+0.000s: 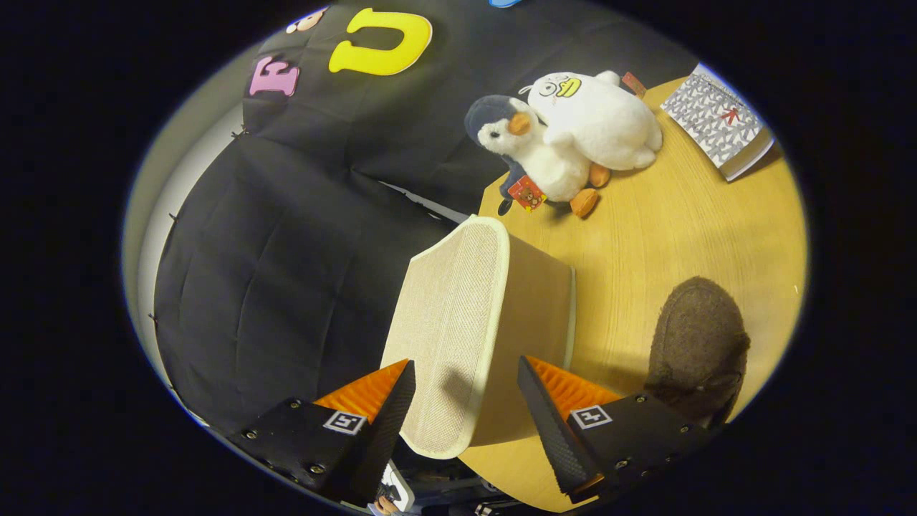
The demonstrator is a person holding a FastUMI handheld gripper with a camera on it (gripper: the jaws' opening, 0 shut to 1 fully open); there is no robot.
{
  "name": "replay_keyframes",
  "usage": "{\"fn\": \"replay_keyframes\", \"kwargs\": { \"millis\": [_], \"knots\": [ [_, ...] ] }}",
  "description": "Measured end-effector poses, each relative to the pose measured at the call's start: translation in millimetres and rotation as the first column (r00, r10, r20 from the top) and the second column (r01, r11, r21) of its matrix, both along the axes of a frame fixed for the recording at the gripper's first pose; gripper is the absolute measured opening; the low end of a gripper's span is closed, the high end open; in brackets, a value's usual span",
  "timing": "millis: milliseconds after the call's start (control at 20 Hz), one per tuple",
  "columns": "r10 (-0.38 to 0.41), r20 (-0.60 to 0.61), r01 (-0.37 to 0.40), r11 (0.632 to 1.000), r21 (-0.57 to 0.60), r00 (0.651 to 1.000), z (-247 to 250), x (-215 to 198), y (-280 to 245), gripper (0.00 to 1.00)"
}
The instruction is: Open the storage box then place both shoes into the box .Put the left shoe in first, then the right shoe, with the right side of both shoes facing outward in a uniform manner.
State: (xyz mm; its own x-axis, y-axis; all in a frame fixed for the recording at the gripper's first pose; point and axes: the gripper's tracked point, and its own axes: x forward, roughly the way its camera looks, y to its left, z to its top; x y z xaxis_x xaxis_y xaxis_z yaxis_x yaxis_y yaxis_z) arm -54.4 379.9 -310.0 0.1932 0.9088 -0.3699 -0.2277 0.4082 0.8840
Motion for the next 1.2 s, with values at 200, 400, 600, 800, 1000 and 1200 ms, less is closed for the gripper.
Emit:
{"fn": "replay_keyframes", "kwargs": {
  "millis": [200,400,600,800,1000,1200],
  "knots": [
    [0.025,-0.024,-0.025,1.000,-0.003,0.999,-5,-2,8,0.88],
    [0.063,0.001,-0.063,0.998,-0.001,0.998,1,-6,2,0.64],
    [0.021,-0.044,-0.017,0.996,0.087,0.999,15,0,8,0.06],
    [0.021,-0.028,-0.020,0.999,0.050,0.999,20,0,5,0.06],
    [0.005,-0.045,-0.003,0.999,0.034,0.999,40,-1,12,0.00],
    [-0.013,-0.010,0.013,1.000,0.019,1.000,79,-1,20,0.00]
  ]
}}
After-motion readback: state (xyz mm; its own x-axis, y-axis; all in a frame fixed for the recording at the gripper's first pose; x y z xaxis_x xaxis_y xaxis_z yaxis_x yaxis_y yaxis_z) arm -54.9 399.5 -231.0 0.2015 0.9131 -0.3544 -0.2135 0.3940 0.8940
